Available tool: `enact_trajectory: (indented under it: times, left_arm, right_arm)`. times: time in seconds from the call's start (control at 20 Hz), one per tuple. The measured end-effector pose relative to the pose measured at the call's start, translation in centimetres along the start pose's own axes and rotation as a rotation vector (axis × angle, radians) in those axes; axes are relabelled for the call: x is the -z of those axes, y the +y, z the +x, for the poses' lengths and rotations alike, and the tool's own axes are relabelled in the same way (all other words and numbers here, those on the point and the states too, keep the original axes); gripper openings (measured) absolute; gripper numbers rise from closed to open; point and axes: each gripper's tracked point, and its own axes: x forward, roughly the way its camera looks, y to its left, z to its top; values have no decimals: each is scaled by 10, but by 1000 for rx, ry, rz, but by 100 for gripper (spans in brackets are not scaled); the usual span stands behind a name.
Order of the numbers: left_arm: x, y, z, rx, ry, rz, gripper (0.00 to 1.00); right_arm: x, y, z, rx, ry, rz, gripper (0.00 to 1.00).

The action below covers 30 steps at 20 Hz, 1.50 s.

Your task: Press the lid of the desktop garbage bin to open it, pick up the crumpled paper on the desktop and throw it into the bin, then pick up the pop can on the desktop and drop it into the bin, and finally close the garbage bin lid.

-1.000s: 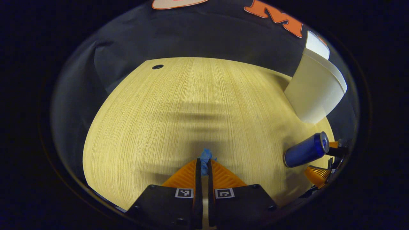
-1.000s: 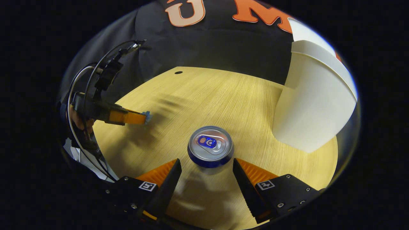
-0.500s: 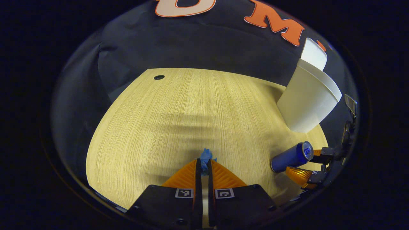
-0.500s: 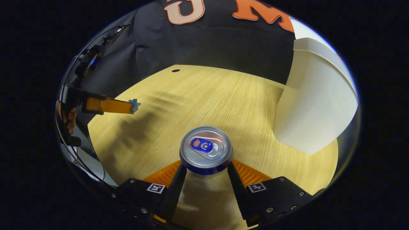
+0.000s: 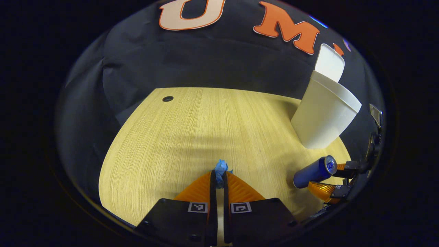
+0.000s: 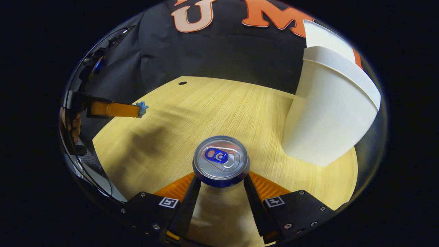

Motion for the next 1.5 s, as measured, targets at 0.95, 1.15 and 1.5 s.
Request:
enact_trajectory:
  times: [0.95,1.15,1.5]
  left_arm:
    - [-139,-141,-31,257,-254,167,11]
    - [-155,-178,-34,317,-284,204,11]
    - [-182,-247,-38,423,-337,249,10]
  right_arm:
    - [12,1,-1,202,-95,135,76]
    - [7,3,-9,235,-102,155,76]
    - [9,4,-8,323,-116,215,76]
